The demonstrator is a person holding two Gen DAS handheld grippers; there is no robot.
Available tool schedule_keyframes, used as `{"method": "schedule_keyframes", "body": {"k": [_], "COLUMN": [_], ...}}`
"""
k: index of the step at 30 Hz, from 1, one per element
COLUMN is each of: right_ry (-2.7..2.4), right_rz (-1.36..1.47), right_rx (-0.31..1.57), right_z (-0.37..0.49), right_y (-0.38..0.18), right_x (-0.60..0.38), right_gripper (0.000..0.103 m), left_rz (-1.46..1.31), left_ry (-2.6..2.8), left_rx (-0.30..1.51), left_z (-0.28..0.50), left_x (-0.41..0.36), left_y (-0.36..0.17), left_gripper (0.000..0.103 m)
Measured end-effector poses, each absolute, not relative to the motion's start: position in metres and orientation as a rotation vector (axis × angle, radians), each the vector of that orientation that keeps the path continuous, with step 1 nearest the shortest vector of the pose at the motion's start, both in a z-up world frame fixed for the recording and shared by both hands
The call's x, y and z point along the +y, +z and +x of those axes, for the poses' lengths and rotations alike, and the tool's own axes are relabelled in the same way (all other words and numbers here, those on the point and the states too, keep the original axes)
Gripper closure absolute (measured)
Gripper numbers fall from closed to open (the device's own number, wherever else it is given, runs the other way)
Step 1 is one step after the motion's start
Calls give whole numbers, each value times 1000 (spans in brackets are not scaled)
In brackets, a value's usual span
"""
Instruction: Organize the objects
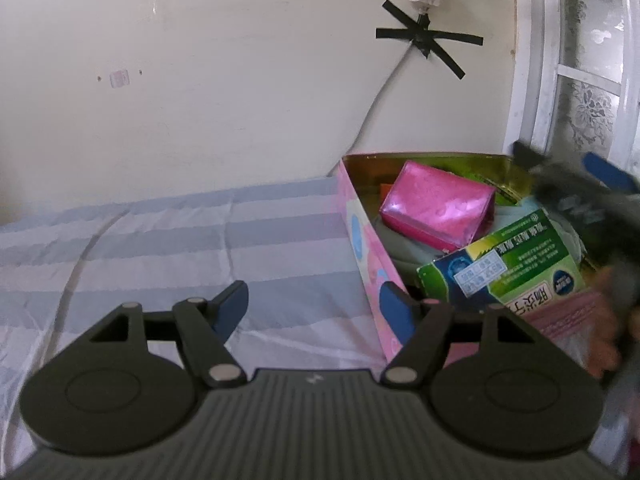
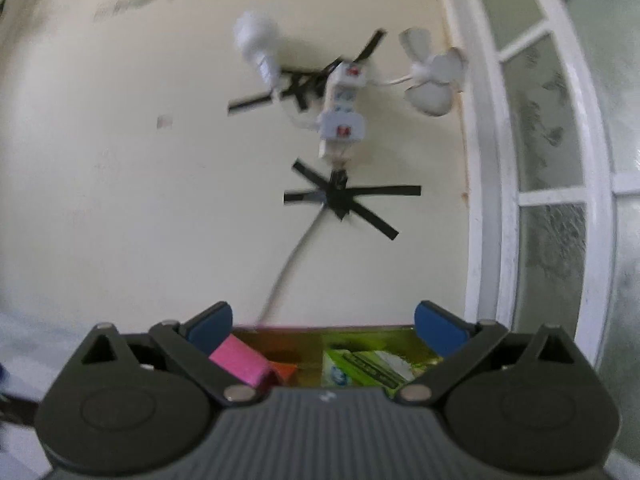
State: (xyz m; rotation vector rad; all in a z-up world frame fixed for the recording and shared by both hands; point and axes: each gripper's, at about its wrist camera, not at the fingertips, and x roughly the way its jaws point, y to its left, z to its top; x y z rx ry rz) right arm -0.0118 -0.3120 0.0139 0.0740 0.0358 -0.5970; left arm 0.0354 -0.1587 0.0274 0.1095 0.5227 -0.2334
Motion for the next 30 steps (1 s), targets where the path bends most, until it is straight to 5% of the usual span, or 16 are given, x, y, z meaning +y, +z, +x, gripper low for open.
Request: {"method": "schedule_keyframes", "body": {"k": [15, 30], "right_ry": [-453, -420], "right_rz": [485, 425], "right_rx": [215, 243], "right_z": [-109, -99], "right_y": [14, 23], "right_x": [-267, -232], "right_gripper": [0, 0], "left_rz": [105, 120], "left_ry": [-278, -226], "left_rx": [481, 494], "left_z": [2, -7], "left_x": [-151, -139], "left_y": [25, 18], "left_gripper": [0, 0]}}
